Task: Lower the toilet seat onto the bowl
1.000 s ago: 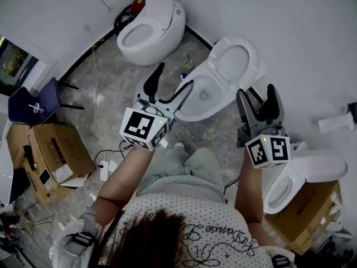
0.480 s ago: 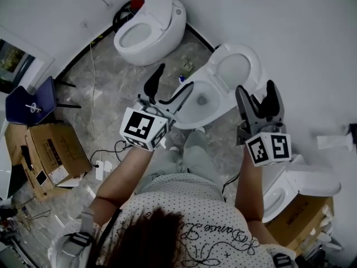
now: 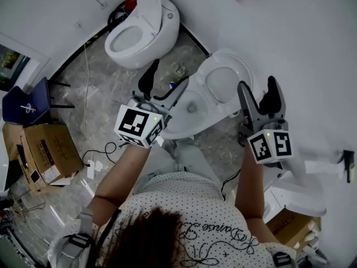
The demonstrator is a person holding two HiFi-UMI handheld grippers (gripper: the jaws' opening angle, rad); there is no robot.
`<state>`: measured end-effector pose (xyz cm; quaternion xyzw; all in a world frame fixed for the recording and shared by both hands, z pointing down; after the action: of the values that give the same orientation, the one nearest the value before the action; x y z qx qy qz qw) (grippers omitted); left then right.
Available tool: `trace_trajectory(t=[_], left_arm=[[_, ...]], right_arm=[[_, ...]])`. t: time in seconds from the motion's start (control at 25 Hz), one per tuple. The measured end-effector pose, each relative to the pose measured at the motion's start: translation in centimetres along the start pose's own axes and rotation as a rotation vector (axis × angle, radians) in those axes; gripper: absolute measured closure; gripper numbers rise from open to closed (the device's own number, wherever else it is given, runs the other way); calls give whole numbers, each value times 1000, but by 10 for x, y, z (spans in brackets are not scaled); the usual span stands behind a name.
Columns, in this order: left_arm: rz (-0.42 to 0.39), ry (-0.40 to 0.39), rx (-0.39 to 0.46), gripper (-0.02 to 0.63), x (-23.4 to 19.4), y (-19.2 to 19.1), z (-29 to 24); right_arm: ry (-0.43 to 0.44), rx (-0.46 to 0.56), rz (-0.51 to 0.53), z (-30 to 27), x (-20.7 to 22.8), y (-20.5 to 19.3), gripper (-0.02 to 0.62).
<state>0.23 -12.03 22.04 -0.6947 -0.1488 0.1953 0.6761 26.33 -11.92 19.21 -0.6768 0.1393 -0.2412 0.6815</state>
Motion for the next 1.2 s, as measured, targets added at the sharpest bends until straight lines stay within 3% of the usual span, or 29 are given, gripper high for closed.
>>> trace_trajectory(t=[0.32, 0.56, 0.84, 1.2], left_arm=[[6, 21, -38, 261, 2, -11, -44], [48, -16, -43, 262, -5, -25, -75], [72, -31, -80, 264, -17, -42, -98], [80, -51, -141, 264, -24, -78, -124]], right_arm=[[1, -57, -48, -27, 47, -23, 183], [-45, -104, -56, -42, 68, -43, 187], [-116, -193, -112, -50, 100, -82, 207], [-129, -295, -192, -64, 133, -135, 239]])
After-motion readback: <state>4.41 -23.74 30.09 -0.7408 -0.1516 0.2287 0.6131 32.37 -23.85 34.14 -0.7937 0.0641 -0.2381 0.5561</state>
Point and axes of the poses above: the fingertips, and each gripper's own axes: z backward along the fingers, x to its right, y out of its top, the point moved 6 cm from there along z, backward along the fingers, and after that the axes turned 2 degrees about y, right-handed, at the moved point
